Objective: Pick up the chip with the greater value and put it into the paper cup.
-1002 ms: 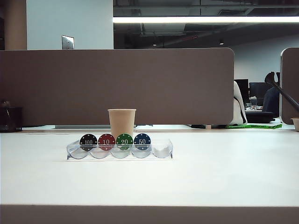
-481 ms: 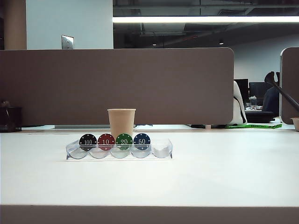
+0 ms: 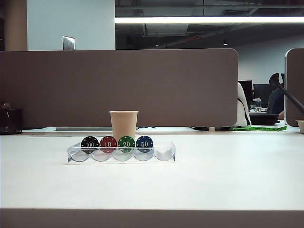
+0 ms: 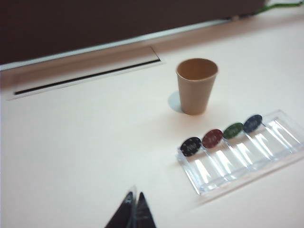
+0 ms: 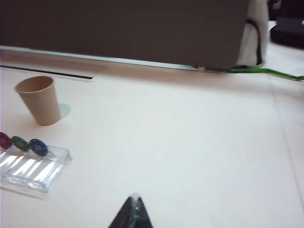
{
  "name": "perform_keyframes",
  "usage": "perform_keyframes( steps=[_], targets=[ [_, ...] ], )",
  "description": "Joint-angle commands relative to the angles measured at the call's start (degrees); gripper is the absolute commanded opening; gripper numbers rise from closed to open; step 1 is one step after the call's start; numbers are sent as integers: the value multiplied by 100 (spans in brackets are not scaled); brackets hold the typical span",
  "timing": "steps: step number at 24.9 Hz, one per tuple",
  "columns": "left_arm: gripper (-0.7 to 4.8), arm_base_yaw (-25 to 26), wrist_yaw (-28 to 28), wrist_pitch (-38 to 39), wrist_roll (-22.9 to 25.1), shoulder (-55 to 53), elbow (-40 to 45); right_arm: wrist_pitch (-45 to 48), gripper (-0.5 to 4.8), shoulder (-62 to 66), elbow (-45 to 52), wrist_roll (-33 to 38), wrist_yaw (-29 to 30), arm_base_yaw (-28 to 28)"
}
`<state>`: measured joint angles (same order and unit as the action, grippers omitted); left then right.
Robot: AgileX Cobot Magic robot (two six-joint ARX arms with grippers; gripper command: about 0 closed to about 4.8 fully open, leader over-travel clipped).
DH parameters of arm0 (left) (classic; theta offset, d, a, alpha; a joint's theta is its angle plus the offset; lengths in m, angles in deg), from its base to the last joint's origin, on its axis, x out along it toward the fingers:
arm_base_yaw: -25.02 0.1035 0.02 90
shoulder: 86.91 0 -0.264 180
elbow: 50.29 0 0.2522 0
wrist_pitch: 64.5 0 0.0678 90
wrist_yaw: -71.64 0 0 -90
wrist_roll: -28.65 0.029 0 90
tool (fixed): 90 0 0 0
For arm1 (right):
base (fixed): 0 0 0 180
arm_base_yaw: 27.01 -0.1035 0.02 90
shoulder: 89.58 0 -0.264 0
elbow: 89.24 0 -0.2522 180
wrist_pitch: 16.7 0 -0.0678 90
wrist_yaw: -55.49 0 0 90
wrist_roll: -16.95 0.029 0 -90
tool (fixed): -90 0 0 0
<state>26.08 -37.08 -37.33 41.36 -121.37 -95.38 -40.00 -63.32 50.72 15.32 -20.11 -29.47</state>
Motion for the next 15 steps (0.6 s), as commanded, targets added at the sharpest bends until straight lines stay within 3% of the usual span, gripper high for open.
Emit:
perform_keyframes(
  steps=[1, 5, 7, 15],
  targets=[
    [-6, 0, -352, -15, 402, -590, -254, 48, -1, 616, -426, -39, 35, -240],
    [-6, 0, -361, -22, 614, -1165, -452, 26, -1, 1563, -955, -289, -15, -791],
    [-6, -2, -455, -17, 706, -1414, -492, -98, -1, 2374, -1384, -310, -321, -1370],
    [-6, -302, -634, 63, 1003, -1436, -492, 444, -1, 3995, -1930, -310, -575, -2559]
  ],
)
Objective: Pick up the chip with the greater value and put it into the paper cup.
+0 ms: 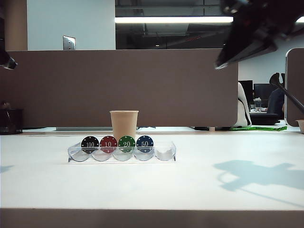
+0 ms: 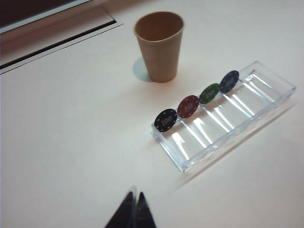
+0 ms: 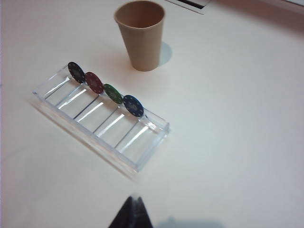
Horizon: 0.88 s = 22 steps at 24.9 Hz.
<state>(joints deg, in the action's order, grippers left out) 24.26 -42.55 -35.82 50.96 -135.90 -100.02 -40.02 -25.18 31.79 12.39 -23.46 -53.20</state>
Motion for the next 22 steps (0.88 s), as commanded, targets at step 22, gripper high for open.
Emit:
perform_keyframes(
  steps=[22],
  targets=[
    [-6, -293, -492, -404, 409, -245, -28, 946, -1, 348, -26, 7, -354, -267]
  ],
)
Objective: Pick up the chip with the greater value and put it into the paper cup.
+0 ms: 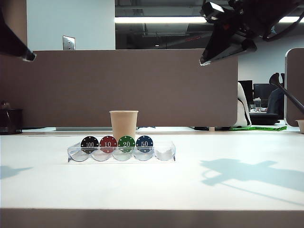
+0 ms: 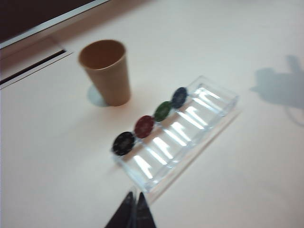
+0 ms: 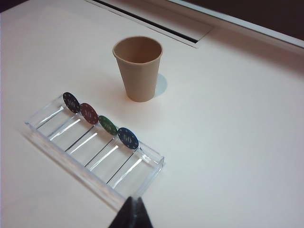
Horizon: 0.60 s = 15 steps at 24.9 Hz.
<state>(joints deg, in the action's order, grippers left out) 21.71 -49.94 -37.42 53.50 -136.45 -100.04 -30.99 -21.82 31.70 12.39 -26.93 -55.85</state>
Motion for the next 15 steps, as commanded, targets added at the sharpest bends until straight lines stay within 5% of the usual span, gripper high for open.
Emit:
perform_keyframes(
  steps=[1, 9, 15],
  targets=[
    [-6, -42, 376, -402, 343, -396, -26, 72, -1, 55, -20, 7, -7, -2],
    [-6, -39, 175, -1084, 1692, -1727, -404, 76, -1, 127, -20, 7, 22, -87],
    [-6, 63, -584, -964, 1963, -2747, -1202, 72, -1, 151, -17, 4, 20, -109]
  ],
)
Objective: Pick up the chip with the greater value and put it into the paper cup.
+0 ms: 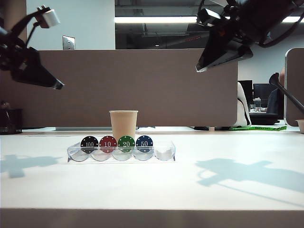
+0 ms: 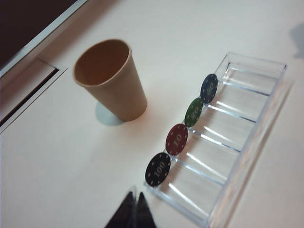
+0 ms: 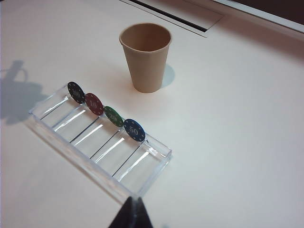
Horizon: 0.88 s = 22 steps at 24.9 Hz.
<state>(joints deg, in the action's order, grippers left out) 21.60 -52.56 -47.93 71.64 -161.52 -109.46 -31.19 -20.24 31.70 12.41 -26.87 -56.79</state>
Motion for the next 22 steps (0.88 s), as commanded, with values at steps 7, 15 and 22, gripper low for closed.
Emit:
perform_keyframes(
  steps=[7, 15, 22],
  targets=[
    [-6, 136, -619, 1099, 1093, -1318, -1541, 90, -1, 0, -15, 0, -7, -13],
    [94, 125, -767, 2076, 1663, -2159, -2253, -76, -1, 4, -13, 0, -7, -13],
    [199, 39, -673, 2253, 1932, -2168, -2256, -76, -1, 4, -13, 0, -4, -13]
  ],
)
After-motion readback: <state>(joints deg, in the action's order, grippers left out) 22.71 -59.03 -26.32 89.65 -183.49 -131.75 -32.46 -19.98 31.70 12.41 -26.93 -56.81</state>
